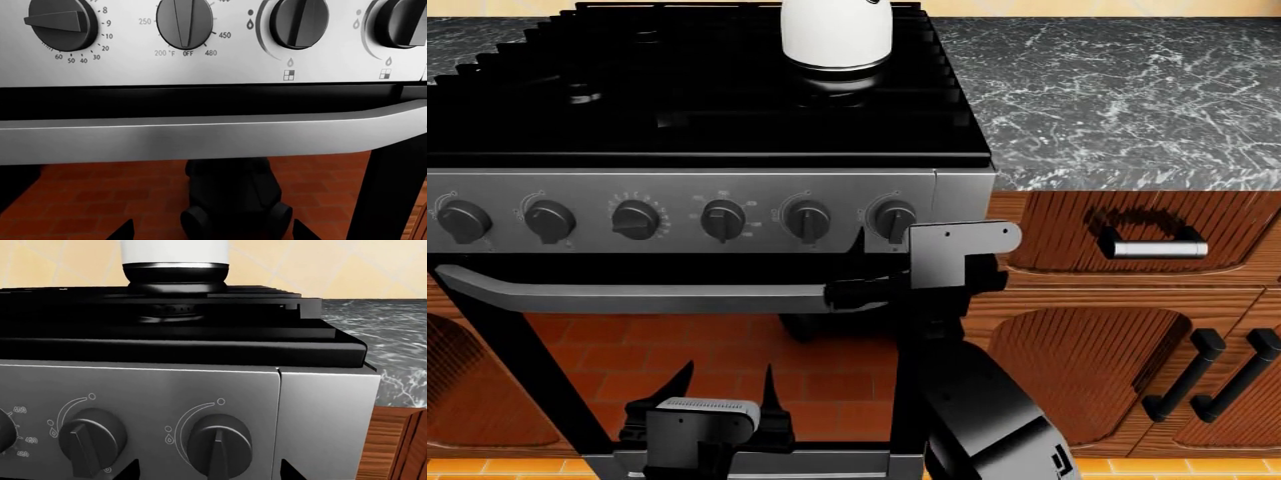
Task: Turn on the front right burner of the stove.
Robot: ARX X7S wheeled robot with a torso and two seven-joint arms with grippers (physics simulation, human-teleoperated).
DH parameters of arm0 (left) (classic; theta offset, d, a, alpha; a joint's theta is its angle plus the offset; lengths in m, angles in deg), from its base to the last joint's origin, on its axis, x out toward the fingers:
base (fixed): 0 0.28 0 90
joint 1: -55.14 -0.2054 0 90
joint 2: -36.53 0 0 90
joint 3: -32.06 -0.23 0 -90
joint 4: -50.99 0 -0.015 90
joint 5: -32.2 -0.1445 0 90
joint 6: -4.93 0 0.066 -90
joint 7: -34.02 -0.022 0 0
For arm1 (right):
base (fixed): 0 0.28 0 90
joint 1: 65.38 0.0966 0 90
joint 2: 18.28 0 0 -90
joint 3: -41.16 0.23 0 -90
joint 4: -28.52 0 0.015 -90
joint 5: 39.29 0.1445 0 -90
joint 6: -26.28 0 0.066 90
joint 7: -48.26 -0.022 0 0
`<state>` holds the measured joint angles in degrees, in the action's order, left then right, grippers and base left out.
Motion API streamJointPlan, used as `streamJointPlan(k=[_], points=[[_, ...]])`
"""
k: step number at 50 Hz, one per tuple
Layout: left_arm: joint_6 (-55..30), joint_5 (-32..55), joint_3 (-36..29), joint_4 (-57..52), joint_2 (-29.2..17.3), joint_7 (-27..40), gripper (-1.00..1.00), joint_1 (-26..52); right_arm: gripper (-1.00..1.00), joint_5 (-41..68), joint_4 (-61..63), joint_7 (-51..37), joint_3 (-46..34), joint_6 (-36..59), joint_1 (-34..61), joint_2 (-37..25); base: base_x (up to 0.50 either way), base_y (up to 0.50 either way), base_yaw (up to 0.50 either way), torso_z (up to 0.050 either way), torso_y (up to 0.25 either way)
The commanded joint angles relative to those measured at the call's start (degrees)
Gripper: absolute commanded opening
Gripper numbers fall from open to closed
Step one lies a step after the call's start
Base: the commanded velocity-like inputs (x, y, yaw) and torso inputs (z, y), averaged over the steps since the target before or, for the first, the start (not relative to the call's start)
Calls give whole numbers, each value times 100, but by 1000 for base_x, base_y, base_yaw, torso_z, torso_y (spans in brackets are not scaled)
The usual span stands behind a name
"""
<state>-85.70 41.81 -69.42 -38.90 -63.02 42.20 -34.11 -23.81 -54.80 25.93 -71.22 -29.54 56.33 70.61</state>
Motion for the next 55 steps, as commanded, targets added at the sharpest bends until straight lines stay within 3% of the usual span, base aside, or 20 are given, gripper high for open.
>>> streamJointPlan(k=[1,55], points=[[6,46,-42,1,-36,18,100,3,100,258,-567,-339,-187,-552,176,3,0,0,0,0,0],[6,208,-201,29,-165,142,100,53,100,685,-1685,-637,-716,-1464,491,-209,0,0,0,0,0]])
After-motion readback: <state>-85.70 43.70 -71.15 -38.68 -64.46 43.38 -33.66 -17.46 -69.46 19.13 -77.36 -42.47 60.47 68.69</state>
